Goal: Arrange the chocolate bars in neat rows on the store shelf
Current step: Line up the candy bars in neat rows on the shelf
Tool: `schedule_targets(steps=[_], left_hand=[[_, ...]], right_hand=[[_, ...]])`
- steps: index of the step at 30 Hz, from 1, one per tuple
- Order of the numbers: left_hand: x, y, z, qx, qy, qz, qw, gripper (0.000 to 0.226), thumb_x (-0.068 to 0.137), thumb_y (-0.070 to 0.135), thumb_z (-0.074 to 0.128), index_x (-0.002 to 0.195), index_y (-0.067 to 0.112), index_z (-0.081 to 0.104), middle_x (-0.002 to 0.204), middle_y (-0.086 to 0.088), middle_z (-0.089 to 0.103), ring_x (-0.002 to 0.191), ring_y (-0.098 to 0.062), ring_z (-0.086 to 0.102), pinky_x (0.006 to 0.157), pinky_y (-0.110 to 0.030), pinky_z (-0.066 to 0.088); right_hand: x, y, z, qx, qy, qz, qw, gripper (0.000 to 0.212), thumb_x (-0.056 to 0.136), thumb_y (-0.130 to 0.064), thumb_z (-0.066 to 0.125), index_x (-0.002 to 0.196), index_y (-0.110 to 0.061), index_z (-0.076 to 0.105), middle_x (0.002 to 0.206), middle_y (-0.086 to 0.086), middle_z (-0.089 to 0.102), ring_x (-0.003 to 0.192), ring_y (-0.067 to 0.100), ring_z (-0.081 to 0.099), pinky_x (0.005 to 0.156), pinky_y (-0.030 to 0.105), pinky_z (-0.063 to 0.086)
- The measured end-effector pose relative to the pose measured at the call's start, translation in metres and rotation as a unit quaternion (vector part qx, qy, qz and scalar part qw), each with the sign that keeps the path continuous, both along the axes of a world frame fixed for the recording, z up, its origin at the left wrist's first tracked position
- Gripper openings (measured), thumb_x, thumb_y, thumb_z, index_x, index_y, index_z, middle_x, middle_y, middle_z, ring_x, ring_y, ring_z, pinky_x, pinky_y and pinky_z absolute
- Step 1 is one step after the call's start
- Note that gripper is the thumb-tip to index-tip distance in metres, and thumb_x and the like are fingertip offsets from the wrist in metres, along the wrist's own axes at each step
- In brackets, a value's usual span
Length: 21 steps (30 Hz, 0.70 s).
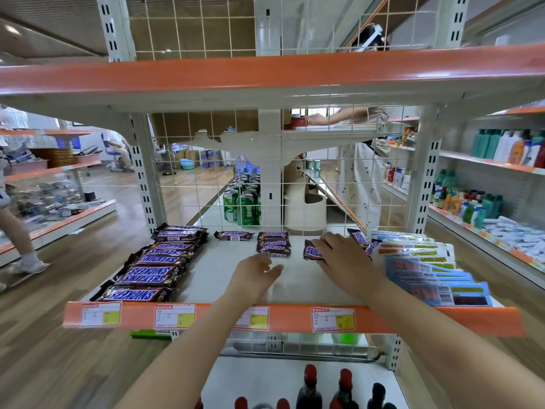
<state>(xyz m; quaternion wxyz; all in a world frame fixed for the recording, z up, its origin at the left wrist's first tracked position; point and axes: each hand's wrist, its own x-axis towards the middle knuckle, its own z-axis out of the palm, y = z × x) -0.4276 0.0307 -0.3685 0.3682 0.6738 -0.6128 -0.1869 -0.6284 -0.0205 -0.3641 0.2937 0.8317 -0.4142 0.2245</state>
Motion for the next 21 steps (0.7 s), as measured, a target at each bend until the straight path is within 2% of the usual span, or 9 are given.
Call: schedule_targets(steps=[2, 6, 10, 11, 13, 15, 19, 21], left_hand=[[0.001, 0.000, 0.003, 0.006, 0.077, 0.004, 0.997, 0.038, 0.084, 0.034, 0.067, 0.111, 0.009, 0.060, 0.103, -0.003, 0.063, 0.091, -0.012, 0.056, 0.080, -0.017, 0.039], [0.007, 0.007, 0.008, -0.004, 0.236, -0.020, 0.972, 0.028, 0.080, 0.028, 0.073, 0.102, 0.015, 0.061, 0.108, -0.003, 0.064, 0.092, -0.015, 0.059, 0.080, -0.025, 0.043], [0.012, 0.016, 0.013, 0.005, 0.283, -0.054, 0.958, 0.030, 0.083, 0.024, 0.069, 0.111, 0.015, 0.060, 0.107, 0.002, 0.063, 0.100, -0.015, 0.058, 0.079, -0.026, 0.049], [0.013, 0.018, 0.014, 0.010, 0.295, -0.060, 0.954, 0.029, 0.084, 0.023, 0.069, 0.111, 0.015, 0.060, 0.106, 0.001, 0.064, 0.100, -0.016, 0.058, 0.080, -0.026, 0.049], [0.015, 0.020, 0.015, 0.023, 0.310, -0.075, 0.948, 0.017, 0.085, 0.018, 0.067, 0.101, 0.018, 0.062, 0.102, -0.001, 0.066, 0.100, -0.017, 0.059, 0.082, -0.027, 0.049], [0.016, 0.022, 0.014, 0.031, 0.314, -0.084, 0.945, 0.010, 0.085, 0.011, 0.065, 0.089, 0.019, 0.062, 0.095, -0.003, 0.066, 0.097, -0.019, 0.060, 0.081, -0.027, 0.048], [0.020, 0.024, 0.012, 0.014, 0.339, -0.070, 0.938, 0.006, 0.085, 0.009, 0.065, 0.085, 0.015, 0.063, 0.086, -0.004, 0.066, 0.086, -0.018, 0.061, 0.076, -0.026, 0.048], [0.022, 0.025, 0.011, 0.003, 0.364, -0.057, 0.930, 0.004, 0.086, 0.014, 0.066, 0.085, 0.014, 0.062, 0.083, -0.004, 0.065, 0.083, -0.017, 0.062, 0.080, -0.029, 0.049]], right_hand=[[0.008, 0.003, 0.001, -0.046, 0.003, 0.043, 0.998, 0.048, 0.055, -0.024, 0.088, 0.097, -0.012, 0.069, 0.089, 0.002, 0.065, 0.073, 0.019, 0.065, 0.059, 0.026, 0.051], [0.026, 0.011, 0.006, -0.094, 0.010, 0.108, 0.990, 0.052, 0.056, -0.029, 0.088, 0.100, -0.010, 0.069, 0.092, 0.004, 0.066, 0.077, 0.020, 0.066, 0.067, 0.026, 0.053], [0.042, 0.018, 0.008, -0.121, 0.015, 0.150, 0.981, 0.051, 0.060, -0.030, 0.085, 0.104, -0.012, 0.066, 0.093, 0.003, 0.066, 0.082, 0.019, 0.066, 0.076, 0.029, 0.052], [0.046, 0.020, 0.008, -0.128, 0.012, 0.155, 0.980, 0.045, 0.066, -0.031, 0.081, 0.104, -0.013, 0.066, 0.094, 0.001, 0.065, 0.083, 0.018, 0.066, 0.078, 0.028, 0.049], [0.053, 0.024, 0.009, -0.125, 0.009, 0.169, 0.978, 0.031, 0.079, -0.031, 0.059, 0.104, -0.015, 0.068, 0.092, 0.000, 0.066, 0.082, 0.016, 0.066, 0.076, 0.026, 0.047], [0.059, 0.029, 0.011, -0.105, 0.010, 0.181, 0.978, 0.036, 0.081, -0.030, 0.044, 0.102, -0.016, 0.069, 0.091, -0.001, 0.066, 0.081, 0.016, 0.067, 0.071, 0.027, 0.051], [0.060, 0.036, 0.015, -0.080, 0.007, 0.171, 0.982, 0.045, 0.081, -0.040, 0.040, 0.106, -0.016, 0.069, 0.093, -0.002, 0.068, 0.081, 0.016, 0.067, 0.071, 0.025, 0.053], [0.057, 0.039, 0.020, -0.017, -0.039, 0.153, 0.987, 0.049, 0.087, -0.046, 0.040, 0.116, -0.014, 0.063, 0.104, 0.000, 0.067, 0.090, 0.018, 0.066, 0.076, 0.027, 0.052]])
